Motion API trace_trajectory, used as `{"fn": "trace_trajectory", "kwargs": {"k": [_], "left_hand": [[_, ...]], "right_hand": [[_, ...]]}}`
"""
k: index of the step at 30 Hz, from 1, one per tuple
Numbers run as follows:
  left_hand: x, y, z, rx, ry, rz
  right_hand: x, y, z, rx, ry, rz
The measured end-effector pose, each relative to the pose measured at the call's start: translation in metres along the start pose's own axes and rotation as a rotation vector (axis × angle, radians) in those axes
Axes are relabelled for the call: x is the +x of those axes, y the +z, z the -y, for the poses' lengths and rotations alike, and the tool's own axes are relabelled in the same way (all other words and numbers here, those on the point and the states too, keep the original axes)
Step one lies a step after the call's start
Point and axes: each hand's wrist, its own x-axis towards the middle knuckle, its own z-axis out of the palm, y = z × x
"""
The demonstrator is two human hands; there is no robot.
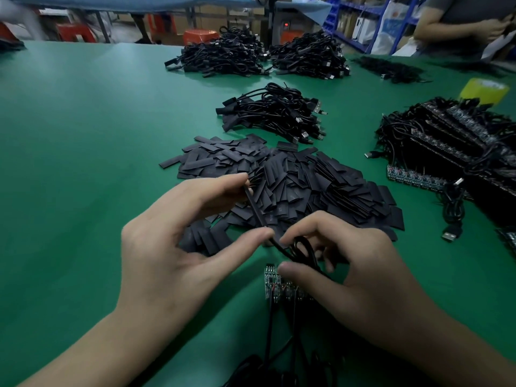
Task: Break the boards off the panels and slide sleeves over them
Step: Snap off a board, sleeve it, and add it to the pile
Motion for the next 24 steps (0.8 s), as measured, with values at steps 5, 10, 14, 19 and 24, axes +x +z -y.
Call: {"fn": "trace_trajectory", "kwargs": {"k": [5, 10, 14, 19, 24], "left_hand": [[0.005, 0.005, -0.001, -0.086, -0.018, 0.017], [0.004, 0.009, 0.003, -0.130, -0.061, 0.083], [0.004, 0.008, 0.007, -0.104, -0.058, 0.089], [0.003, 0.008, 0.006, -0.001, -0.031, 0.135], [-0.002, 0.010, -0.001, 0.280, 0.074, 0.328]], "right_hand": [[0.001, 0.004, -0.002, 0.329, 0.176, 0.144], [0.006, 0.001, -0.002, 0.597, 0.308, 0.245], [0.008, -0.005, -0.002, 0.622, 0.376, 0.252], [0.021, -0.030, -0.003, 0.520, 0.383, 0.193], [0.069, -0.084, -0.018, 0.006, 0.308, 0.011]]}}
